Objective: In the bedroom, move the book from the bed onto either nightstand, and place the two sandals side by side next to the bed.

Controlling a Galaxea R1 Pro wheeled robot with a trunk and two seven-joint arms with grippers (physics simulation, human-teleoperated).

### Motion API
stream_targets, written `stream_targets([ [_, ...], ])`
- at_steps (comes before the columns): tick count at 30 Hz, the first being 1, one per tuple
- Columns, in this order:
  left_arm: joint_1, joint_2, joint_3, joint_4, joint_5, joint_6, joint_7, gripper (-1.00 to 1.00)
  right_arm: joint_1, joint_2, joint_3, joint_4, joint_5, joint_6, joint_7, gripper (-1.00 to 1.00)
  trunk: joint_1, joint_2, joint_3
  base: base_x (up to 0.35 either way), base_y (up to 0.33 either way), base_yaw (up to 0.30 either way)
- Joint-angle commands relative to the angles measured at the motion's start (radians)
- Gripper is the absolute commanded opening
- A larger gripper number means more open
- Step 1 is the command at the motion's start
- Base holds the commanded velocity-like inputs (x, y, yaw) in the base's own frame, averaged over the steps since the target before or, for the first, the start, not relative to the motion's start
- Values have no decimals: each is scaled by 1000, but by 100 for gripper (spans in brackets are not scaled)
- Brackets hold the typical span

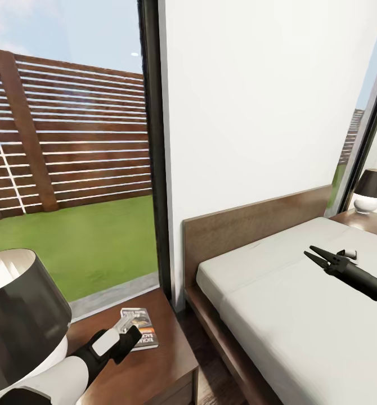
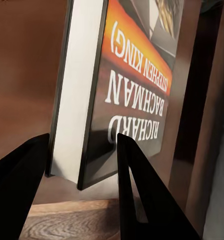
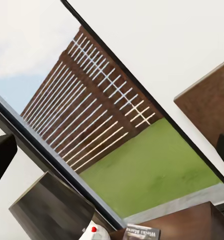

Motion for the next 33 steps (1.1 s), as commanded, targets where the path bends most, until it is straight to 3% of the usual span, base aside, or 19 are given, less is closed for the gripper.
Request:
stream_targets([
  [1,0,1,-9,-5,10,3,8,-100,-1,-1,8,1,-10,10,2,100,0,-1,-1,0,0,0],
  [16,0,0,-8,-15,11,5,6,-100,-1,-1,8,1,-9,10,2,100,0,-1,-1,0,0,0],
  [33,0,1,-8,-15,11,5,6,-100,-1,-1,9,1,-9,10,2,100,65,-120,-54,0,0,0],
])
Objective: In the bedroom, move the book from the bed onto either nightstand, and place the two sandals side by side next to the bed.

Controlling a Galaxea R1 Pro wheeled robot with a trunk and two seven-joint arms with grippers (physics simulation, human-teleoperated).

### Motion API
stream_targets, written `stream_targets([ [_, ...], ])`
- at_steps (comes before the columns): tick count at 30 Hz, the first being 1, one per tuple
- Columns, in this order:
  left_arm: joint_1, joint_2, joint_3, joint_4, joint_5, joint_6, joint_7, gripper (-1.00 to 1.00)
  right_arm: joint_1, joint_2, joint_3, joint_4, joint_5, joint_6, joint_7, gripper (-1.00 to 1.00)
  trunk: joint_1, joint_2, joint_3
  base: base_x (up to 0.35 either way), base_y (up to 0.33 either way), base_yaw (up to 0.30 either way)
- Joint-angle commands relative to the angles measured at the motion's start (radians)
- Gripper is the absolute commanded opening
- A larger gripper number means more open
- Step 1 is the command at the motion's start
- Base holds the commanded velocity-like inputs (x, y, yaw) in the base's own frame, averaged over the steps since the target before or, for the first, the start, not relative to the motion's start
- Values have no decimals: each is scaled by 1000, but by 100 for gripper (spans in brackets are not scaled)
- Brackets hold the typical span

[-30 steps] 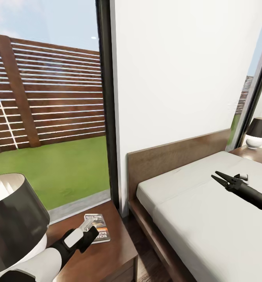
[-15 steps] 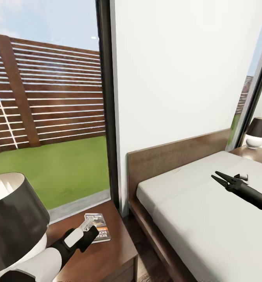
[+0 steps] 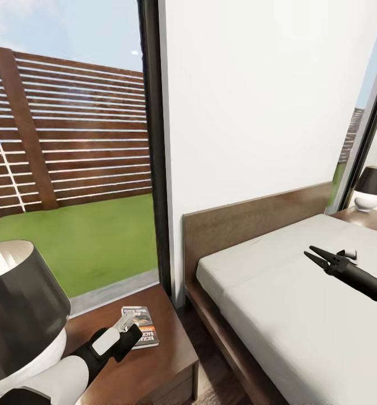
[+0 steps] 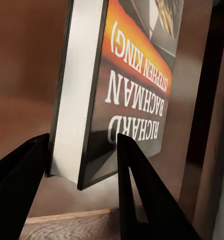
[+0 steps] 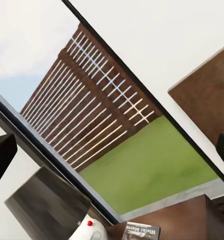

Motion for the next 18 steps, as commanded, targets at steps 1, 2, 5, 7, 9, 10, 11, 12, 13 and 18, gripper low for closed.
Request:
stream_targets([
  [1,0,1,-7,-3,10,3,8,-100,-1,-1,8,1,-10,10,2,100,4,-8,-4,0,0,0],
  [2,0,1,-7,-3,10,3,8,-100,-1,-1,8,1,-10,10,2,100,8,-15,-7,0,0,0],
  [5,0,1,-7,-3,10,2,8,-100,-1,-1,9,1,-10,10,2,100,19,-36,-17,0,0,0],
  [7,0,1,-7,-3,10,2,8,-100,-1,-1,9,1,-10,10,2,100,27,-50,-23,0,0,0],
  [9,0,1,-7,-3,10,2,7,-100,-1,-1,9,1,-10,10,2,100,27,-50,-23,0,0,0],
  [10,0,1,-7,-3,10,2,7,-100,-1,-1,9,1,-10,10,2,100,27,-50,-23,0,0,0],
  [11,0,1,-7,-3,10,2,7,-100,-1,-1,9,1,-10,10,2,100,27,-50,-23,0,0,0],
  [12,0,1,-7,-3,10,2,7,-100,-1,-1,9,1,-10,10,2,100,27,-50,-23,0,0,0],
  [13,0,1,-7,-3,10,2,7,-100,-1,-1,9,1,-10,10,2,100,27,-50,-23,0,0,0],
  [18,0,1,-7,-3,10,2,7,-100,-1,-1,9,1,-10,10,2,100,27,-50,-23,0,0,0],
])
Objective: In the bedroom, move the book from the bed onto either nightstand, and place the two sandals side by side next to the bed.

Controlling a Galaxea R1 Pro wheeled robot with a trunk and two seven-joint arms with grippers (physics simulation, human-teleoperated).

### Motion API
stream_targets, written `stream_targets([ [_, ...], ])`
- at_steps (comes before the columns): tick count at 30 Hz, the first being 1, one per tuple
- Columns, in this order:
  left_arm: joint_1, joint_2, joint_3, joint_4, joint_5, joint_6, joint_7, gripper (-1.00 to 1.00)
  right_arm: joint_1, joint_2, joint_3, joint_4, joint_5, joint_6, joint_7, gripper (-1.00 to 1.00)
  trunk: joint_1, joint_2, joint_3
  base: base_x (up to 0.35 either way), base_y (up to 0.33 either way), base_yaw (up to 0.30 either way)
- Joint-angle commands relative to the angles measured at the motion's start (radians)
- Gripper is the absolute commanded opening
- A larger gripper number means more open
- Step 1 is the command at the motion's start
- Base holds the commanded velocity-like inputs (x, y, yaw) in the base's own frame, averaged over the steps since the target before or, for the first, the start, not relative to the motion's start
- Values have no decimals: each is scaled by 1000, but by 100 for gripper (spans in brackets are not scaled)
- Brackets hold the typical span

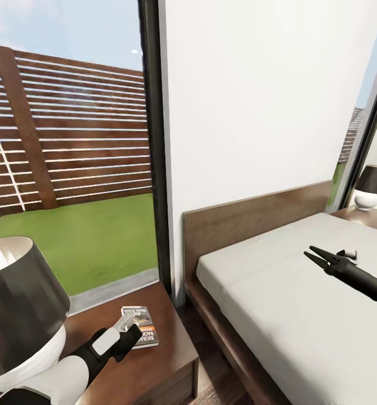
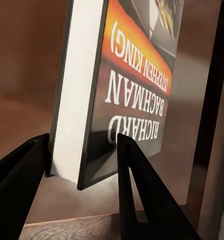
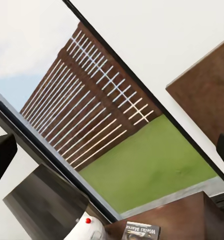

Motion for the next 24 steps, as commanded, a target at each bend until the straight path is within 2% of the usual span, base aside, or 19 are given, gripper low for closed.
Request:
stream_targets([
  [1,0,1,-7,-3,9,3,8,-100,-1,-1,8,1,-10,10,2,100,0,-1,-1,0,0,0],
  [19,0,0,-7,-3,9,3,8,-100,-1,0,8,1,-10,10,2,100,0,-1,-1,0,0,0],
  [24,0,0,-7,-3,9,3,8,-100,-1,1,8,1,-10,10,2,100,15,-29,-14,0,0,0],
])
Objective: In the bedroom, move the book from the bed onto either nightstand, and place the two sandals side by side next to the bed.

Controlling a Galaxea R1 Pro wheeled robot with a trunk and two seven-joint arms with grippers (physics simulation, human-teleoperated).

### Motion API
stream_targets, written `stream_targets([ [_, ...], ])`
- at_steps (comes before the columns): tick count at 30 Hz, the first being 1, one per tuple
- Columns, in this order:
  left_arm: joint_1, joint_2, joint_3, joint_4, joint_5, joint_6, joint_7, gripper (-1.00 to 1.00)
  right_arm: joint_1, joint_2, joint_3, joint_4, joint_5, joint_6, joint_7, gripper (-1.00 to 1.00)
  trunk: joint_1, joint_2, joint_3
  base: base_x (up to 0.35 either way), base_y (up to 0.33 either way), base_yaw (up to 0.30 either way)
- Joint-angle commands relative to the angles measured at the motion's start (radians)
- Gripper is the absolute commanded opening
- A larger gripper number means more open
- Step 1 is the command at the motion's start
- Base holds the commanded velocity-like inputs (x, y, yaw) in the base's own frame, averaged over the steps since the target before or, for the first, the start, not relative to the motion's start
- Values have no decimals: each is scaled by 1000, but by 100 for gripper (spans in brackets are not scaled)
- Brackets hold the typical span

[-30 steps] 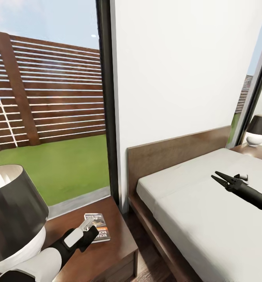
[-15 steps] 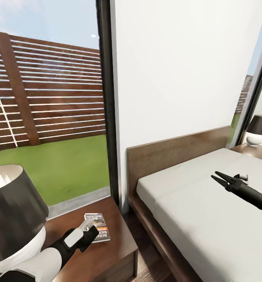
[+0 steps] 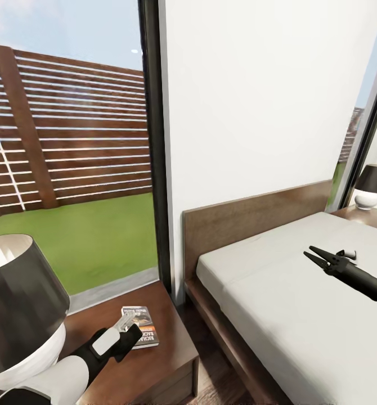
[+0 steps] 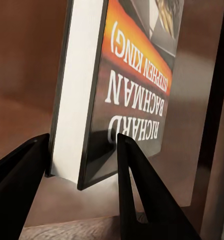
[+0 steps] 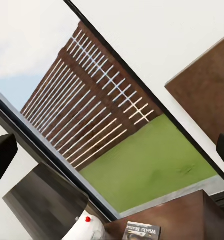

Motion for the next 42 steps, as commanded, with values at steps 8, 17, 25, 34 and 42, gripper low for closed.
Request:
stream_targets([
  [8,0,0,-7,-3,9,3,8,-100,-1,0,9,1,-10,10,2,100,0,-1,-1,0,0,0],
  [17,0,0,-7,-3,9,3,8,-100,-1,0,9,1,-10,10,2,100,0,-1,-1,0,0,0],
  [25,0,0,-7,-3,9,3,8,-100,-1,0,10,1,-10,10,2,100,0,-1,-1,0,0,0],
  [34,0,0,-6,-3,9,3,8,-100,-1,0,10,1,-10,10,2,100,27,-50,-23,0,0,0],
  [42,0,0,-7,-3,9,3,6,-100,-1,1,10,1,-10,10,2,100,27,-50,-23,0,0,0],
])
